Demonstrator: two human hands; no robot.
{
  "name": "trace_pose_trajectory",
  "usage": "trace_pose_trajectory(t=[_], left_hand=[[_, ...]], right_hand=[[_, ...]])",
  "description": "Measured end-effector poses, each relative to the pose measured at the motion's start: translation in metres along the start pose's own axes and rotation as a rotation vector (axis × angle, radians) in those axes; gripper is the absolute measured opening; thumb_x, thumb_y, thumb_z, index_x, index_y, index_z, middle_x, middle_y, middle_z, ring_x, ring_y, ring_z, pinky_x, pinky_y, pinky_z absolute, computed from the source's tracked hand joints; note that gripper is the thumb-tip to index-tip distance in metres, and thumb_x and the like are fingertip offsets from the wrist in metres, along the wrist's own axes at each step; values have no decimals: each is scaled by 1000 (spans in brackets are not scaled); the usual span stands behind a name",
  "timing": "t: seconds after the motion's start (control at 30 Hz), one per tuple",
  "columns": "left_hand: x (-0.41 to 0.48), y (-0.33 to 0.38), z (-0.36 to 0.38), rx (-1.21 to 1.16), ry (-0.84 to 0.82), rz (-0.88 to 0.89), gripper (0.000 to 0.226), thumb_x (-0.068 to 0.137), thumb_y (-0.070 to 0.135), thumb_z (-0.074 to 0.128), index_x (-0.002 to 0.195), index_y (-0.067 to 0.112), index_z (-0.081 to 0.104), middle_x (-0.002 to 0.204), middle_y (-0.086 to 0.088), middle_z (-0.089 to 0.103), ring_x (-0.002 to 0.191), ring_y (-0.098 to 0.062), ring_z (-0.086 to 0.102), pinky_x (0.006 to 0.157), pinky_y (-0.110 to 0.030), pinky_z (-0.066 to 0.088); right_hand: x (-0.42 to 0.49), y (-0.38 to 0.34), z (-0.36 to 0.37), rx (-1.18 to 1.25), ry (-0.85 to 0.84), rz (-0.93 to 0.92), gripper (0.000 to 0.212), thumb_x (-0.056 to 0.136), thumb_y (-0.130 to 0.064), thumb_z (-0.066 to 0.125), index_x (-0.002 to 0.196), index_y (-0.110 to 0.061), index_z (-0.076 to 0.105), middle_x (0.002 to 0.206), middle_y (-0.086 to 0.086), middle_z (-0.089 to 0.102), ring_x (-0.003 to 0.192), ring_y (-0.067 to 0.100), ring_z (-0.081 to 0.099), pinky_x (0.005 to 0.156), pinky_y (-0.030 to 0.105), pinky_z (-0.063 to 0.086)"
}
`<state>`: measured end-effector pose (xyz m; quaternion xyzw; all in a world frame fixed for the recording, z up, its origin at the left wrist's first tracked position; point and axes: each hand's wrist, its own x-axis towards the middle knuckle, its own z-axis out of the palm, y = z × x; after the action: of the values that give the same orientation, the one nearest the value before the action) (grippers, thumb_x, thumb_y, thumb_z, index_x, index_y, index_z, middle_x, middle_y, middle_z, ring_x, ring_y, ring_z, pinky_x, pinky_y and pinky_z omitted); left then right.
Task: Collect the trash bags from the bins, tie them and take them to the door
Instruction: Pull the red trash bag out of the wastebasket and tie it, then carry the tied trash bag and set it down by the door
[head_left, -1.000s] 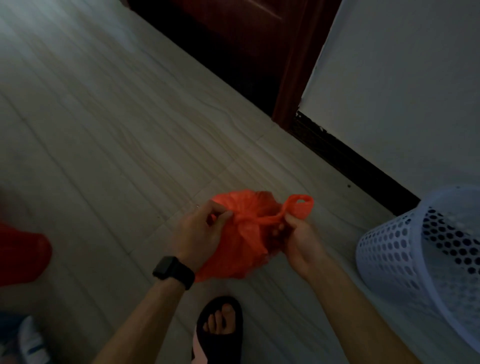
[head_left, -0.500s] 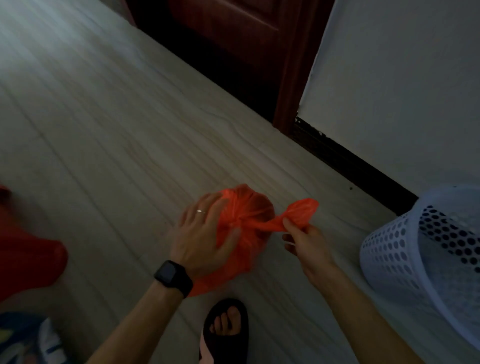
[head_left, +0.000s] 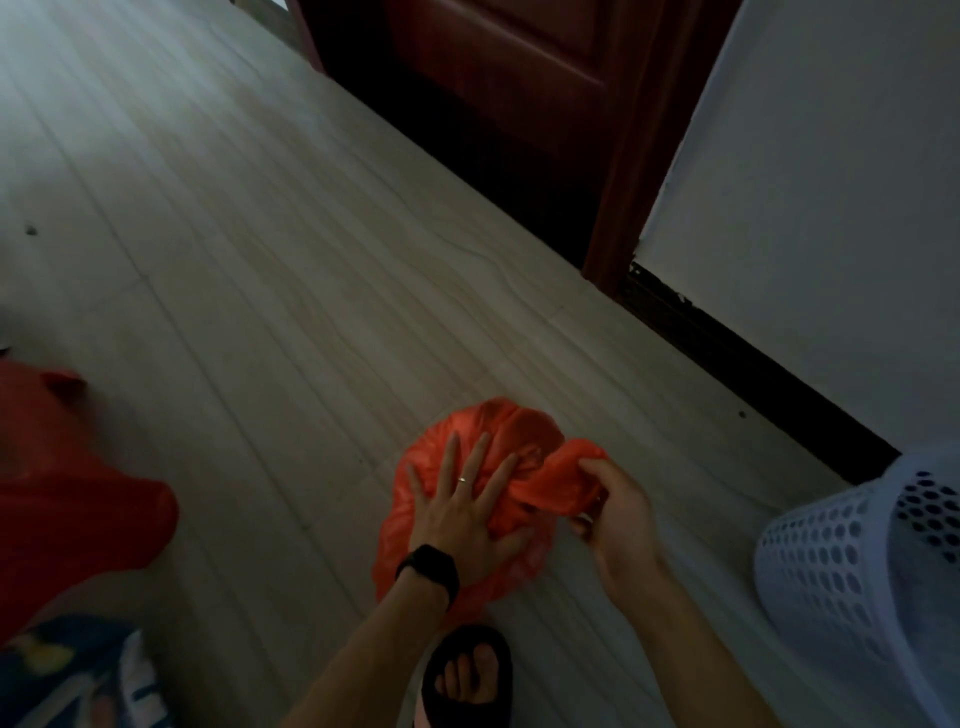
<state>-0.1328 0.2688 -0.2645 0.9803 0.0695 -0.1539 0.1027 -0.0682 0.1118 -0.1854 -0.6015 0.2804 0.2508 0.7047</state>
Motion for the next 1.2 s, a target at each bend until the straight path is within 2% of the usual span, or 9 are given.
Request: trace_pose_trajectory(t=[0.17,0.3,0.4,0.57,0.63,0.77,0.93,1.1,1.2], left_hand=[[5,8,-37,61,-343,5,99,76,83,38,145,48,-24,158,9,-31,145,-33,-27,108,-74,0],[-4,5,-111,31,-557,7,90,84,64,53,153,41,0,164,5,-10,150,-35,-5,118,-59,6],[-36,1,-169,-9,-586,-27,72,89,51,50,153,34,19,164,-1,7,149,-31,11,118,-56,16],[-95,-7,-318,-127,-629,-156,57,91,47,49,143,27,40,143,-9,46,130,-32,45,107,-44,37],[-111,-4,-372,-175,-611,-211,53,92,46,47,141,27,43,141,-8,48,128,-30,48,105,-43,38],[-133,-19,-516,-273,-513,-276,52,94,43,47,144,28,41,144,-4,47,129,-27,48,103,-42,41],[-138,-41,-672,-423,-238,-333,62,94,40,49,151,32,26,153,-3,38,136,-28,42,109,-47,37],[-137,-68,-797,-403,-3,-333,65,96,41,49,154,32,19,157,-3,32,140,-27,36,113,-47,34],[-125,-95,-859,-355,135,-358,67,96,42,48,154,32,16,158,-3,30,140,-26,35,113,-46,30]], right_hand=[[-20,-13,16,-99,40,11,19,86,-18,62,70,-21,72,76,-1,69,72,14,60,58,25,41],[-62,-57,38,-172,-61,58,20,90,-11,61,77,-22,74,65,-9,67,66,9,60,59,22,45],[-99,-100,64,-303,-120,80,23,89,-11,64,73,-24,75,74,-4,71,79,18,63,75,36,48],[-188,-204,114,-498,-164,115,17,76,-24,65,78,-32,79,81,-2,73,81,19,64,80,36,49],[-221,-238,126,-538,-190,121,22,74,-26,62,81,-39,79,89,-2,75,87,22,68,84,34,53],[-309,-363,183,-573,-232,93,20,93,-10,59,92,-21,76,90,-3,72,84,13,66,73,16,52],[-370,-498,242,-702,-226,-127,13,82,-31,70,83,-20,77,89,-1,76,92,22,70,92,42,54],[-409,-613,299,-802,-343,-299,12,89,-21,67,92,-20,78,96,1,77,95,19,70,90,37,54],[-422,-669,344,-747,-413,-380,15,91,-14,64,92,-17,78,93,6,77,82,14,69,76,29,55]])
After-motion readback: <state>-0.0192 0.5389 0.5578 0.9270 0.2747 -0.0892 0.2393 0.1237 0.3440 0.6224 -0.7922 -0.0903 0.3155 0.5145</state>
